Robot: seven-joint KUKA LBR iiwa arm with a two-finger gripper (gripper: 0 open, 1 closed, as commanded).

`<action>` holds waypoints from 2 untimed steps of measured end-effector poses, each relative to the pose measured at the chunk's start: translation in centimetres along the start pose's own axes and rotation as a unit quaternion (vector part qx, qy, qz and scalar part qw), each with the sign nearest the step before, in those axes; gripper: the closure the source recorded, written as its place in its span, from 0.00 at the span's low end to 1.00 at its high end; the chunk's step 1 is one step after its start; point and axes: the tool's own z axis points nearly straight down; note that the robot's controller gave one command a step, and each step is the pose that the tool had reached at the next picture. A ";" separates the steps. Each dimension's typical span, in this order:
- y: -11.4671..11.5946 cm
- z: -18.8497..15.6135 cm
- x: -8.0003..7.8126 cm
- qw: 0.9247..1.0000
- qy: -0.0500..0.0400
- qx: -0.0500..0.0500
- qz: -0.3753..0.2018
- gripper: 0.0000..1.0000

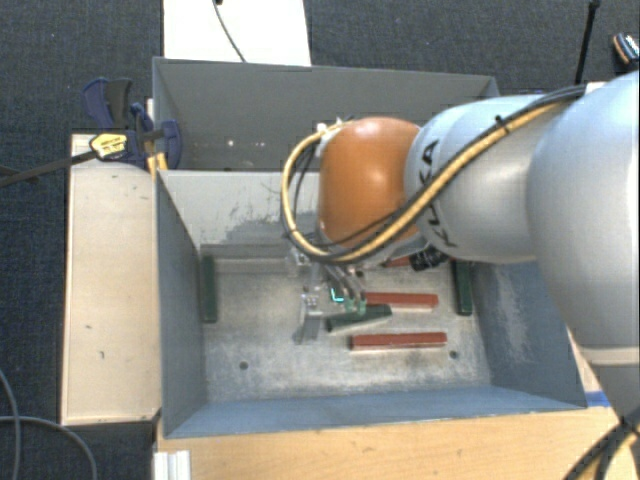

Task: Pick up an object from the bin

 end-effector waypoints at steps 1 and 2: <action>-4.7 6.0 -2.4 1.000 -0.001 0.001 -0.026 0.00; -7.4 6.2 0.6 0.981 -0.002 0.001 -0.195 0.00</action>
Offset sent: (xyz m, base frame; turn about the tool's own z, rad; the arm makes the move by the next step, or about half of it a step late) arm 0.0240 -0.0431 -0.0573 -0.0567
